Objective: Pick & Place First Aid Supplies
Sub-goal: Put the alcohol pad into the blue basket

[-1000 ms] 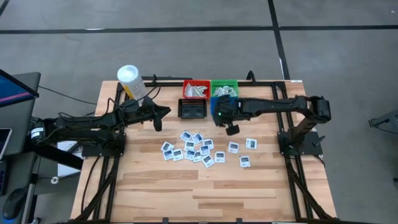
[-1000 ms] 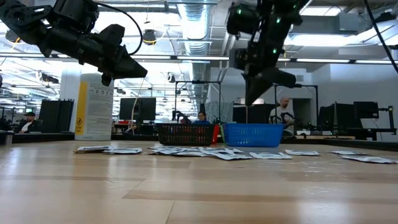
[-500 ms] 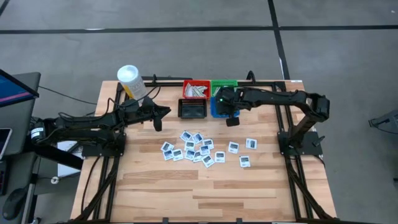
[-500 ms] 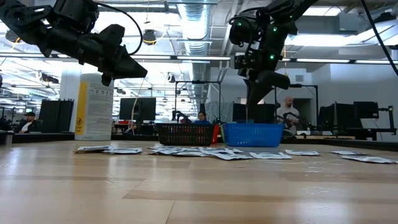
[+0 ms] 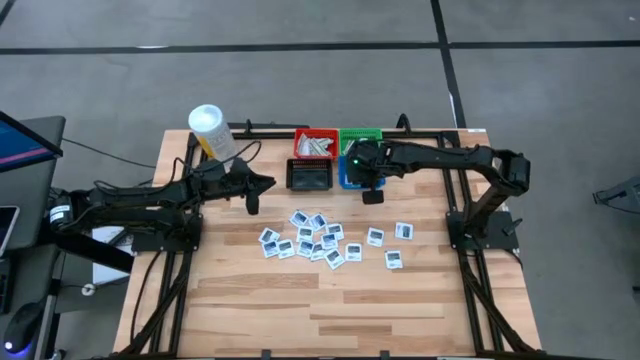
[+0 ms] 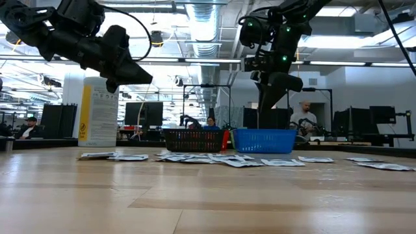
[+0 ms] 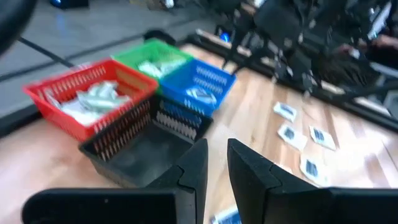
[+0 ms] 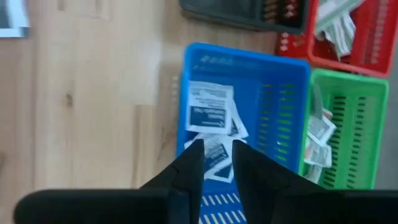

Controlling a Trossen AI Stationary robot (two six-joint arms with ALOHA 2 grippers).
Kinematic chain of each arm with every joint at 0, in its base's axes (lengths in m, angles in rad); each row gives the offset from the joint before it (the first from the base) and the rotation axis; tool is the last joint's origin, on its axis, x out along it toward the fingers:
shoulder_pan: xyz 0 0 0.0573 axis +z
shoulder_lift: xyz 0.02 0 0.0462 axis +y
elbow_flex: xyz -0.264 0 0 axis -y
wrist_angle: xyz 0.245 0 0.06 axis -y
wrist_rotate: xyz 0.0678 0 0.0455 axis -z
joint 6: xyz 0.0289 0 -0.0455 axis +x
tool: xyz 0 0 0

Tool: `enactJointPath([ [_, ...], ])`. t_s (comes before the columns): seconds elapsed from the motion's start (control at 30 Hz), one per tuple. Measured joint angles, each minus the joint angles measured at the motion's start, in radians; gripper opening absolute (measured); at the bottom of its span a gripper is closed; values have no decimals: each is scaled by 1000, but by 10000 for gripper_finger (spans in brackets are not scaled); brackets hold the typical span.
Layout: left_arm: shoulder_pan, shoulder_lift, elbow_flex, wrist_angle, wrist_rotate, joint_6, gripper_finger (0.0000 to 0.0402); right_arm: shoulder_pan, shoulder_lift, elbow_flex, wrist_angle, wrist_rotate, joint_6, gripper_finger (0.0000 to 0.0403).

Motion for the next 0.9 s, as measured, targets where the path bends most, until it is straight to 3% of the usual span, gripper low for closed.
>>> enactJointPath([
  [0.33, -43, -5, 0, -197, 227, 26, 63, 82, 0, 0, -2, -1, 11, 68],
  [0.77, -96, -5, 0, -380, 251, 46, 87, 141, 0, 0, 2, 3, 19, 67],
  [0.9, -174, -5, 0, -396, 251, 31, 87, 136, 0, 0, 4, 54, 19, 67],
])
